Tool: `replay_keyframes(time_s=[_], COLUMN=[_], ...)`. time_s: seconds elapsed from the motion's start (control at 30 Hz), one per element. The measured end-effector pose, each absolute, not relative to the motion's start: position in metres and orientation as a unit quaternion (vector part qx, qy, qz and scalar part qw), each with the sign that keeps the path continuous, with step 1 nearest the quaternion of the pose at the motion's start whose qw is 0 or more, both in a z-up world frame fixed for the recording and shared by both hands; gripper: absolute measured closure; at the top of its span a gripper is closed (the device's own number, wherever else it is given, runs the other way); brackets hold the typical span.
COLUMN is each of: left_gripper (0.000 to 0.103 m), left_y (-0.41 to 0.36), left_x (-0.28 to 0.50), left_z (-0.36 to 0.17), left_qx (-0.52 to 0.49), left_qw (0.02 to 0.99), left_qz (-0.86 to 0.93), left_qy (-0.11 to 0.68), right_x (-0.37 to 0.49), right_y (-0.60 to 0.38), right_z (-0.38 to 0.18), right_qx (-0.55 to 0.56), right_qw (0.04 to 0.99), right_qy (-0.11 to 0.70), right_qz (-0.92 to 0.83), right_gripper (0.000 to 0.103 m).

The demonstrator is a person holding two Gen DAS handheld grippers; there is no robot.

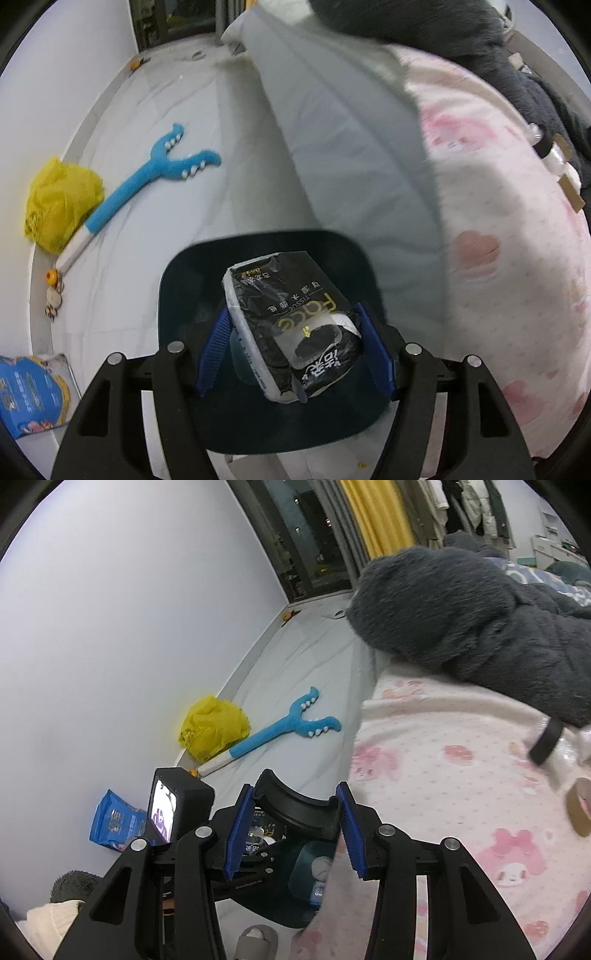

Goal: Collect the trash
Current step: 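Drop the face-mask packet into the green bin with the left tool while the right tool drops the black ring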

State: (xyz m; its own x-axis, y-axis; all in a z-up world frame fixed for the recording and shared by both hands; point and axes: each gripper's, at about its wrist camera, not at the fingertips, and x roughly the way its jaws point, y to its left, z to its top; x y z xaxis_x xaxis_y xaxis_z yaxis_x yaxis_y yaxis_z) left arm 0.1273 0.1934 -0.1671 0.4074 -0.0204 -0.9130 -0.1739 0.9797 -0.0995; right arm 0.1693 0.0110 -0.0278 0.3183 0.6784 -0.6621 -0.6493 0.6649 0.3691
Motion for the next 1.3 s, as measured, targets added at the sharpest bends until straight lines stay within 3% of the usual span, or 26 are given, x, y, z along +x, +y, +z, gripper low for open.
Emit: replay_keyframes(time_s=[0.37, 0.53, 1.0, 1.3], left_gripper=[0.033, 0.024, 0.022, 0.031], left_y=[0.223, 0.234, 0.276, 0.285], left_x=[0.105, 0.094, 0.075, 0.067], left_z=[-0.202, -0.204, -0.164, -0.129], left_qx=[-0.11, -0.119, -0.149, -0.147], left_qw=[0.794, 0.789, 0.828, 0.857], left_qz=[0.051, 0.049, 0.065, 0.063], left_qy=[0.596, 0.601, 0.537, 0.49], right_x=[0.163, 0.16, 0.15, 0.149], right_y=[0.053, 0.073, 0.111, 0.133], right_z=[-0.053, -0.069, -0.108, -0.133], right_qx=[-0.015, -0.035, -0.083, -0.114], right_qw=[0.789, 0.776, 0.753, 0.737], right_qy=[0.448, 0.466, 0.5, 0.517], right_qz=[0.421, 0.424, 0.421, 0.421], right_gripper=[0.057, 0.057, 0.057, 0.057])
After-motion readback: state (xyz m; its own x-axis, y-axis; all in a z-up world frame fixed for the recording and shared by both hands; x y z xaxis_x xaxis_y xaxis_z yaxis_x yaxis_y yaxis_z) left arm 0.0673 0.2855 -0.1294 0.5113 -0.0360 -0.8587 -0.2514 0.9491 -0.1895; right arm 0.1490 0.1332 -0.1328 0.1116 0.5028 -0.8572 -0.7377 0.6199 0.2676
